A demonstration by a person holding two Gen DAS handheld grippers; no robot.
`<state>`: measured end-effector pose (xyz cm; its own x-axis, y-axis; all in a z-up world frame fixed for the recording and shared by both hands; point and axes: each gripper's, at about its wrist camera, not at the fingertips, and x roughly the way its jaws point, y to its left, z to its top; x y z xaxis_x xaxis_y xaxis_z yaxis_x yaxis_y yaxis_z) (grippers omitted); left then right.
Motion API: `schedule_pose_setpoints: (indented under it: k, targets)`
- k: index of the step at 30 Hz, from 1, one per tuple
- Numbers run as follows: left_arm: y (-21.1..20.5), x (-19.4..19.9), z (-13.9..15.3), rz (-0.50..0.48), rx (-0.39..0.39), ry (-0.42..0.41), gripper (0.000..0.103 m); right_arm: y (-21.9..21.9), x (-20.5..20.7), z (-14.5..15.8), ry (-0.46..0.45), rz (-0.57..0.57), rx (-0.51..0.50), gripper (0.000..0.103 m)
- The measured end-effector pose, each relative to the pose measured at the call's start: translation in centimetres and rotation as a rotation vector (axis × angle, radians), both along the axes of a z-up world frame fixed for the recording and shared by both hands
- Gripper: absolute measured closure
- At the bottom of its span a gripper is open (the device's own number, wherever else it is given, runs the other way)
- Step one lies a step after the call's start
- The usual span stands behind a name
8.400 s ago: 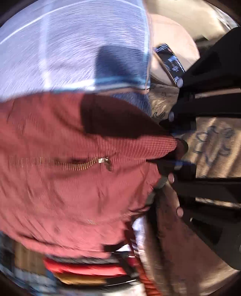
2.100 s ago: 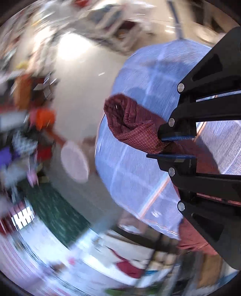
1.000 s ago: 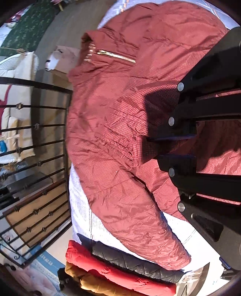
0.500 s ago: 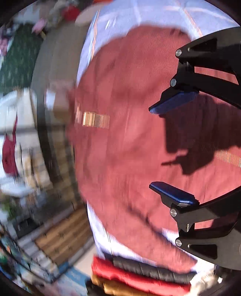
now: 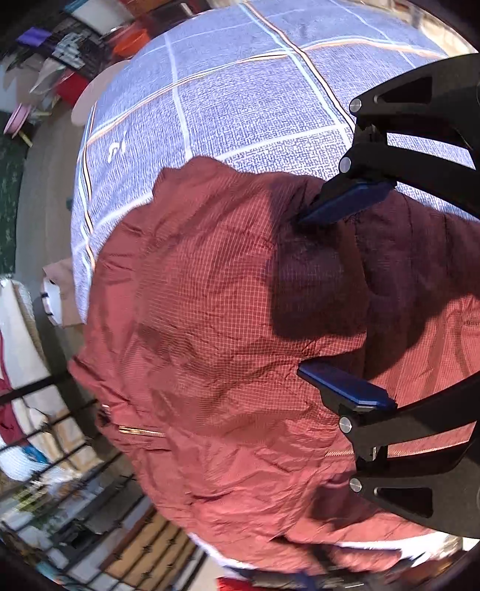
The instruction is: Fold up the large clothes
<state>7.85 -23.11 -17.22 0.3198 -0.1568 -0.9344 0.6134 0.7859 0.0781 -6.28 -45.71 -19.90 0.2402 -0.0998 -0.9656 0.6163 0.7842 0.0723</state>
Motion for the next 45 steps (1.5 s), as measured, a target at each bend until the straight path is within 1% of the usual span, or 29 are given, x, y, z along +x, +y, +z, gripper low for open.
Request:
schedule_pose_setpoints:
  k: [1,3,5,7,8,9,10,11,13,17,21,23,28,31,33,35,37,40,43,45]
  targets:
    - [-1.0,0.5,-0.3,-0.013,0.014,-0.016,0.009,0.2,0.1,0.4,-0.007,0.01,-0.015,0.028]
    - [-2.9,1.3,-1.5,-0.046,0.048,-0.028,0.007,0.7,0.3,1.5,-0.058,0.047,-0.07,0.028]
    - [-4.1,2.1,-3.6,-0.068,0.097,0.013,0.007,1.0,0.9,1.7,-0.069,0.081,-0.091,0.028]
    - [-4.4,2.8,-6.0,-0.067,0.132,0.078,0.006,0.6,1.8,0.5,-0.035,0.094,-0.057,0.017]
    - [-4.4,3.0,-7.2,-0.059,0.136,0.119,0.006,0.4,2.2,-0.6,-0.007,0.1,-0.026,0.01]
    - [-4.3,3.3,-8.1,-0.049,0.13,0.149,0.005,0.3,2.5,-1.6,0.019,0.112,-0.005,0.008]
    - [-4.0,3.6,-8.9,-0.032,0.112,0.172,0.005,0.5,3.1,-2.8,0.071,0.142,0.006,0.005]
    - [-3.7,3.8,-9.2,-0.021,0.093,0.185,0.005,0.8,3.6,-3.6,0.112,0.176,-0.008,0.005]
    - [-3.5,4.0,-9.7,-0.013,0.072,0.202,0.005,1.2,4.1,-4.3,0.14,0.209,-0.036,0.005]
    - [-3.8,4.1,-10.1,-0.025,0.094,0.213,0.004,0.9,4.4,-5.4,0.145,0.184,-0.035,0.004]
    - [-4.4,4.4,-10.7,-0.017,0.116,0.224,0.004,1.6,4.3,-5.8,0.14,0.18,-0.093,0.004]
    - [-5.0,4.9,-10.9,-0.015,0.129,0.232,0.004,1.8,4.3,-6.0,0.146,0.178,-0.104,0.004]
    - [-5.5,5.3,-11.2,-0.015,0.143,0.243,0.004,2.1,4.8,-6.3,0.175,0.162,-0.098,0.004]
    - [-5.8,5.0,-10.5,-0.022,0.139,0.23,0.005,1.9,4.9,-6.2,0.174,0.164,-0.086,0.004]
    - [-5.6,4.4,-9.8,-0.028,0.142,0.21,0.006,1.1,5.1,-5.7,0.181,0.164,-0.076,0.005]
    - [-5.2,3.8,-8.6,-0.031,0.136,0.181,0.006,1.3,5.4,-5.0,0.204,0.169,-0.073,0.005]
    - [-4.8,3.0,-7.1,-0.031,0.106,0.161,0.006,1.4,5.1,-3.4,0.174,0.13,-0.093,0.005]
    - [-2.3,1.8,-5.2,-0.014,0.04,0.145,0.006,2.1,4.7,-0.9,0.107,0.099,-0.106,0.005]
    - [2.1,0.4,-4.3,0.052,-0.014,0.149,0.006,3.2,3.8,0.6,0.071,0.099,-0.07,0.005]
    - [5.8,-0.5,-4.0,0.118,-0.028,0.151,0.007,4.2,2.7,1.4,0.055,0.113,-0.036,0.005]
